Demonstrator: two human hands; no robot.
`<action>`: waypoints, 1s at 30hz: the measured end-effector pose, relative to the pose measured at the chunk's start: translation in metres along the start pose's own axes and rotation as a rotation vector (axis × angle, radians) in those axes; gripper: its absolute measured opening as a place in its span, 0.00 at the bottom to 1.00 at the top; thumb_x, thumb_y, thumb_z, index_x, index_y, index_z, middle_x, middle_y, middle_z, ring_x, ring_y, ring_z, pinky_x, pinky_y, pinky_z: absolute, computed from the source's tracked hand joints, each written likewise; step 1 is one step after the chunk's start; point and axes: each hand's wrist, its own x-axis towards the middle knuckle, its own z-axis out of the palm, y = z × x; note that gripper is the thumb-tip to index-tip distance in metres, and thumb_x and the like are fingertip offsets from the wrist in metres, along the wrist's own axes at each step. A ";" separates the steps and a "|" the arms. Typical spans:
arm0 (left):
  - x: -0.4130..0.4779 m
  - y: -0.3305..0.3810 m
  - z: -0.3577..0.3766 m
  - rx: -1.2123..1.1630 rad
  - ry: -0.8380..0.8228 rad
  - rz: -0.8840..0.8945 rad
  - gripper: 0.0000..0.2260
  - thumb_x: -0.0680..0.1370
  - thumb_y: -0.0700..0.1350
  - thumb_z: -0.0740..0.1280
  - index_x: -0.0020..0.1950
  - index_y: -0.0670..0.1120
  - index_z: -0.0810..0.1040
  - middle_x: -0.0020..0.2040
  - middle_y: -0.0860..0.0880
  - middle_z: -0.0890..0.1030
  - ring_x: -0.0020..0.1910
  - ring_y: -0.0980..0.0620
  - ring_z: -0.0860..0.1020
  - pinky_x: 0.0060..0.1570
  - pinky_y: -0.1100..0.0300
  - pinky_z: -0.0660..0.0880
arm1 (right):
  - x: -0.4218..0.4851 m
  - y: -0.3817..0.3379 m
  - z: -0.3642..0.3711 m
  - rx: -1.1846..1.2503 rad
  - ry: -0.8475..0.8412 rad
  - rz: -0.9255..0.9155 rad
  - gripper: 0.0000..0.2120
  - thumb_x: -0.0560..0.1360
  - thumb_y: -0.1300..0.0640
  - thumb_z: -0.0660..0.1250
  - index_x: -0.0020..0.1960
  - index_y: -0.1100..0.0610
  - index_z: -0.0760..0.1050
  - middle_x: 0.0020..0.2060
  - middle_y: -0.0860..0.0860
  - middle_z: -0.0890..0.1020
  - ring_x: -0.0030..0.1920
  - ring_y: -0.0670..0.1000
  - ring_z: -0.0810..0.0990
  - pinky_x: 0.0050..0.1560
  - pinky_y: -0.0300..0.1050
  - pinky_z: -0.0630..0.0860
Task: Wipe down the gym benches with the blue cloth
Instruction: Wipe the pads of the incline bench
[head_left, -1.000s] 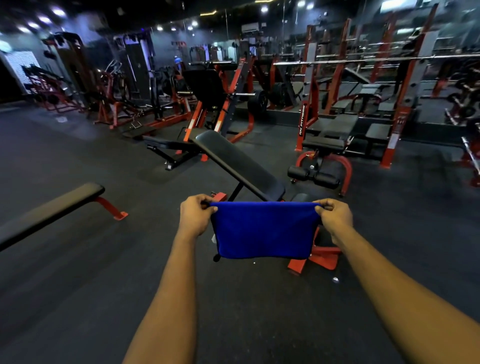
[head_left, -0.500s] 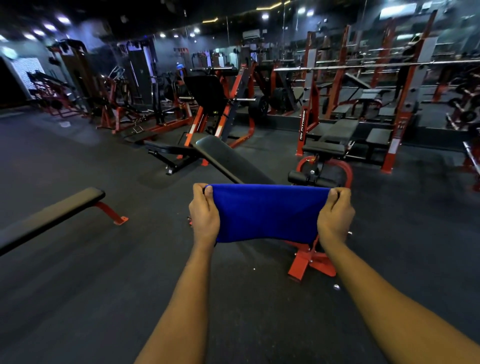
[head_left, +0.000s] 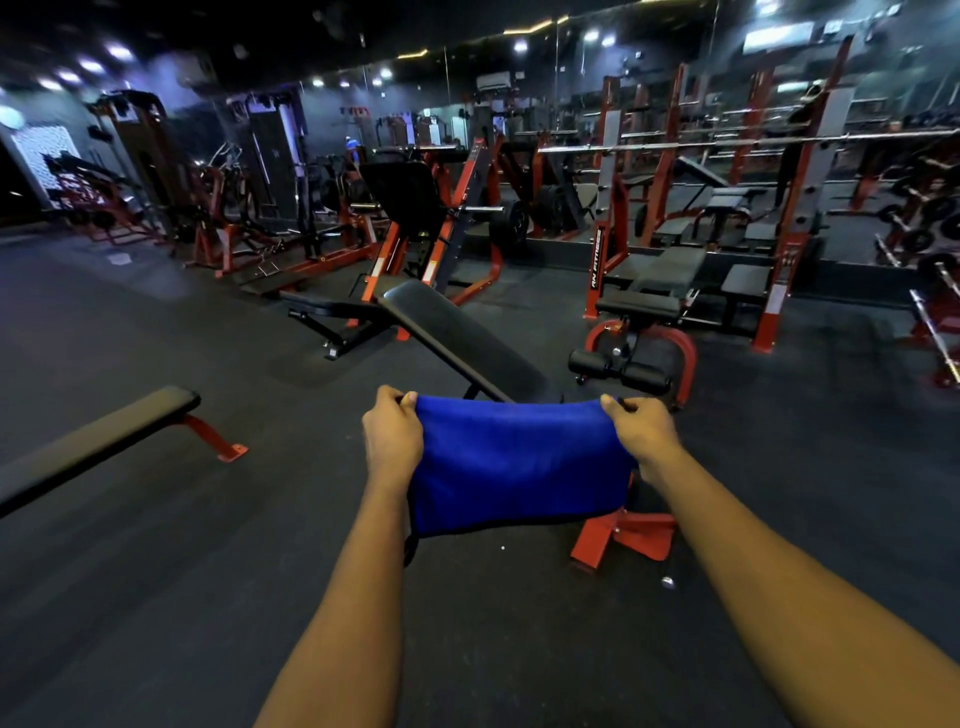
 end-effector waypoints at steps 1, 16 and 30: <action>0.000 0.001 -0.001 -0.012 0.002 0.003 0.09 0.83 0.46 0.59 0.51 0.41 0.74 0.49 0.41 0.78 0.47 0.45 0.75 0.46 0.54 0.70 | 0.000 0.001 0.001 0.025 -0.016 0.016 0.14 0.79 0.47 0.66 0.49 0.59 0.81 0.49 0.58 0.83 0.50 0.58 0.79 0.53 0.54 0.77; -0.008 0.013 0.001 -0.157 0.133 0.313 0.06 0.83 0.42 0.57 0.51 0.46 0.73 0.47 0.49 0.76 0.43 0.60 0.74 0.46 0.64 0.72 | -0.013 -0.016 -0.009 0.441 0.102 -0.113 0.12 0.74 0.68 0.60 0.41 0.53 0.76 0.39 0.50 0.79 0.46 0.53 0.76 0.46 0.49 0.71; -0.006 0.026 0.030 0.143 0.029 -0.032 0.04 0.82 0.44 0.61 0.52 0.44 0.72 0.44 0.47 0.75 0.46 0.47 0.76 0.44 0.51 0.74 | -0.004 -0.020 0.009 0.003 0.223 -0.084 0.06 0.77 0.60 0.65 0.54 0.59 0.74 0.48 0.57 0.80 0.46 0.58 0.79 0.47 0.52 0.77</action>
